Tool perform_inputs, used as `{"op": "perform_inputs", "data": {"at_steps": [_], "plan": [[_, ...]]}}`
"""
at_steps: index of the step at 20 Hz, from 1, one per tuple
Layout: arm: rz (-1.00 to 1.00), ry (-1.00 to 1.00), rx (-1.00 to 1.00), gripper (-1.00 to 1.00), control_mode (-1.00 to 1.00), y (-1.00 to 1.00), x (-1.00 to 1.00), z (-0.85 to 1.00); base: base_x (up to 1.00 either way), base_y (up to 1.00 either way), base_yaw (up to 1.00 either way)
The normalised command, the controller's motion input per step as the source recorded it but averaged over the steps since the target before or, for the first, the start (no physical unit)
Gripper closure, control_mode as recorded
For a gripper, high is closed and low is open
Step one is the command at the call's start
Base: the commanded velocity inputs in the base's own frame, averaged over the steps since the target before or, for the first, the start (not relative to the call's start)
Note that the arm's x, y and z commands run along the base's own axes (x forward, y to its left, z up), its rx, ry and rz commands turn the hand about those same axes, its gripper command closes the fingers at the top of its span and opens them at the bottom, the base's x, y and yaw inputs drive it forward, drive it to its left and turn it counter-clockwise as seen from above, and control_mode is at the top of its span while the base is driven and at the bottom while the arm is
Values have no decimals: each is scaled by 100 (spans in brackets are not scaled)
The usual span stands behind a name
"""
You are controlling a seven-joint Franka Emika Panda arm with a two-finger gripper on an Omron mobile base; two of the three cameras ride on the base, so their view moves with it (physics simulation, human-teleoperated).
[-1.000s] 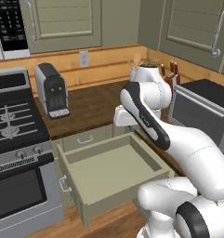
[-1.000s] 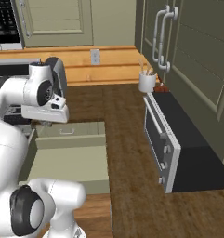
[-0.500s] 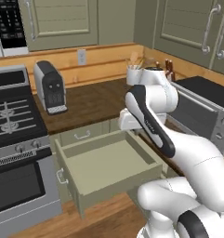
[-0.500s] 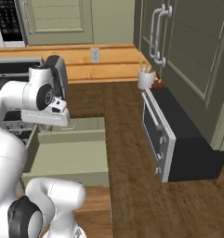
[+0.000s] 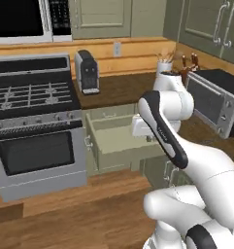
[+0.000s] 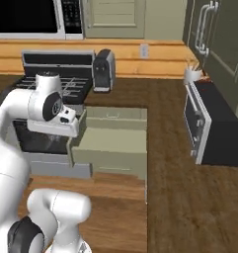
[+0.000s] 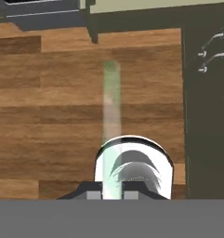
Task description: Take a straw from the drawer in front and place it inside the glass cup on the dining counter.
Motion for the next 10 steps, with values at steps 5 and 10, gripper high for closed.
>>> {"op": "perform_inputs", "data": {"at_steps": [5,10], "plan": [[0,0,0,100,100,0,0,0,-39,41,94],[0,0,0,100,100,0,0,0,-26,45,94]]}}
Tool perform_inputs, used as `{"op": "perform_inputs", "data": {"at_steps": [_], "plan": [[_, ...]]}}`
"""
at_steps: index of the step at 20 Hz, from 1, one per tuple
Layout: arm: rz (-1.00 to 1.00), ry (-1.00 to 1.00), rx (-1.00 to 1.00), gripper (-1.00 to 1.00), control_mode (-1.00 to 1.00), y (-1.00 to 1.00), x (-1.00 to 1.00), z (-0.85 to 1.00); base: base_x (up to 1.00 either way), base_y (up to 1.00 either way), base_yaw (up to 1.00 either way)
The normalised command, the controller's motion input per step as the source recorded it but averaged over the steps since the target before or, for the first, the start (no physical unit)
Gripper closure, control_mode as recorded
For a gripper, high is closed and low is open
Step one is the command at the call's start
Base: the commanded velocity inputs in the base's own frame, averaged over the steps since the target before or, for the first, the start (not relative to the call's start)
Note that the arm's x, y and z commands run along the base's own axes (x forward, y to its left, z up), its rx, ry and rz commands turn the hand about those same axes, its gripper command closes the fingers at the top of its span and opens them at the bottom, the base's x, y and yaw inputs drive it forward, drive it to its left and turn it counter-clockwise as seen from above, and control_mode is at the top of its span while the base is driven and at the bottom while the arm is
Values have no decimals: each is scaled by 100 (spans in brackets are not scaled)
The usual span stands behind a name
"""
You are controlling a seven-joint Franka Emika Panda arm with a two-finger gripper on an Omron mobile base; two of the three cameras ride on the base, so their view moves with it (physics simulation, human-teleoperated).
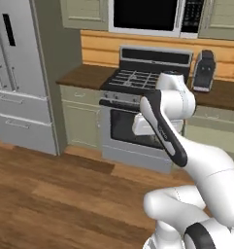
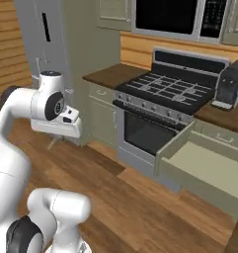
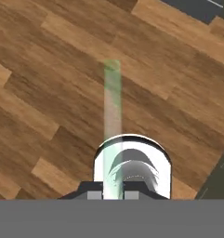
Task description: Take a straw from the drawer in front and place it inside the glass cup on the dining counter.
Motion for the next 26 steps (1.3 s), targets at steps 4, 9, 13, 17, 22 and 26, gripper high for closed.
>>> {"op": "perform_inputs", "data": {"at_steps": [4,9,13,17,22,26], "plan": [[0,0,0,100,100,0,0,0,-14,49,90],[0,0,0,100,100,0,0,0,1,40,79],[0,0,0,100,100,0,0,0,43,6,56],[0,0,0,100,100,0,0,0,97,0,36],[0,0,0,100,100,0,0,0,100,0,27],[0,0,0,100,100,0,0,0,100,-7,24]]}}
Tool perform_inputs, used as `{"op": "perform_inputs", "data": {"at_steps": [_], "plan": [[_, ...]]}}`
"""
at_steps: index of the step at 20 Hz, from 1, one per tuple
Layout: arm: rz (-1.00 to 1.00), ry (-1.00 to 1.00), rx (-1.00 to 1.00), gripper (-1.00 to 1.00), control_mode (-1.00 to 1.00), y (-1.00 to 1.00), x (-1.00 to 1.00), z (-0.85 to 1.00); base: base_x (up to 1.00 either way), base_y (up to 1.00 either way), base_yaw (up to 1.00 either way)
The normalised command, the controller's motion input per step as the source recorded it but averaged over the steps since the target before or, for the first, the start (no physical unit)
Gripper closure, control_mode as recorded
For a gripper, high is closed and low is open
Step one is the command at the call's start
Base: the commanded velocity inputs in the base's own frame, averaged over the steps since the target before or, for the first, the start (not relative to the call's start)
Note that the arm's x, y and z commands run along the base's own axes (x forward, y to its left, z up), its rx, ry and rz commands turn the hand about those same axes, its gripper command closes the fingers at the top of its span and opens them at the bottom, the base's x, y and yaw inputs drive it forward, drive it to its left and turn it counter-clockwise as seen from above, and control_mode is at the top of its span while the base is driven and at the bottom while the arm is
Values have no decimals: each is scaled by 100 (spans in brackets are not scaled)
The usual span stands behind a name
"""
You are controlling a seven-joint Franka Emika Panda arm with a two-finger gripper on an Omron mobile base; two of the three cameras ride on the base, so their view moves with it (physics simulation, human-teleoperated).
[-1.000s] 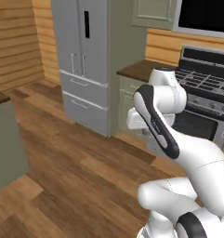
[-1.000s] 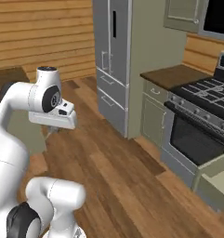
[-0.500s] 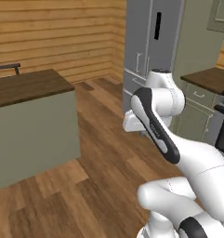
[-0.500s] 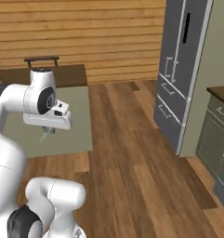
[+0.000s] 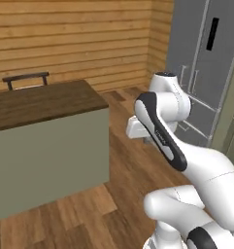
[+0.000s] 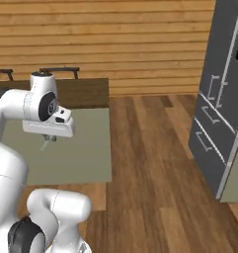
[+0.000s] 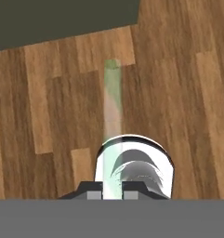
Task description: Take a straw from the drawer in front and place it inside the glass cup on the dining counter.
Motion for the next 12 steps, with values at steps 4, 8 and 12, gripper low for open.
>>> {"op": "perform_inputs", "data": {"at_steps": [4,8,12], "plan": [[0,0,0,100,100,0,0,0,100,-42,25],[0,0,0,100,100,0,0,0,93,-88,26],[0,0,0,100,100,0,0,0,73,-100,27]]}}
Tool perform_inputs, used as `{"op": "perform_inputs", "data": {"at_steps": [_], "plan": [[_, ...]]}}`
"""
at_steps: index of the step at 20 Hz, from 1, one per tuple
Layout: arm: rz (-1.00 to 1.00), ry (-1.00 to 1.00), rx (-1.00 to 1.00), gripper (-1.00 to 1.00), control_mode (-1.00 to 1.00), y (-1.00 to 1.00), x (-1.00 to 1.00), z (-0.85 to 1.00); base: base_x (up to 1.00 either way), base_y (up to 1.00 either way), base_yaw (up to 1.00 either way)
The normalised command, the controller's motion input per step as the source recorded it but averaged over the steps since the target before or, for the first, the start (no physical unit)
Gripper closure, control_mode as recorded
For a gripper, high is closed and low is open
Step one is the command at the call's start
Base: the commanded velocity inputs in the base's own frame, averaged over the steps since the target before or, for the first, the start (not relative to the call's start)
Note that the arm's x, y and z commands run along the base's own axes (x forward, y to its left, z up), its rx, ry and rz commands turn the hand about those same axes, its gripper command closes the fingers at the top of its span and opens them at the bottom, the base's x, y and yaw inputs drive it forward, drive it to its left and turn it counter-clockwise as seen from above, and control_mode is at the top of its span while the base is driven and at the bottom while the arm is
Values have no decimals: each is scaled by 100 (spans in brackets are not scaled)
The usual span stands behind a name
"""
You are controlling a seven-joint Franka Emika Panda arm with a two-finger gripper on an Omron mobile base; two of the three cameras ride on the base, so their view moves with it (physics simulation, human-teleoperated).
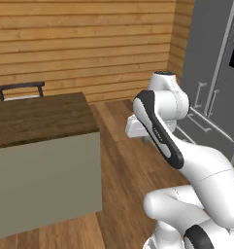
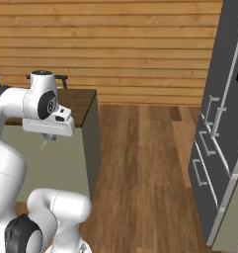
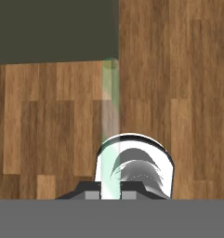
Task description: Take a straw from the drawer in front and place it inside the glass cup on the dining counter.
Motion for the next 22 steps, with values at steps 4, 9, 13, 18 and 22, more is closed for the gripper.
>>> {"op": "perform_inputs", "data": {"at_steps": [4,9,13,18,22], "plan": [[0,0,0,100,100,0,0,0,89,-98,24],[0,0,0,100,100,0,0,0,100,-72,19],[0,0,0,100,100,0,0,0,100,-57,14],[0,0,0,100,100,0,0,0,100,-15,8],[0,0,0,100,100,0,0,0,100,0,2]]}}
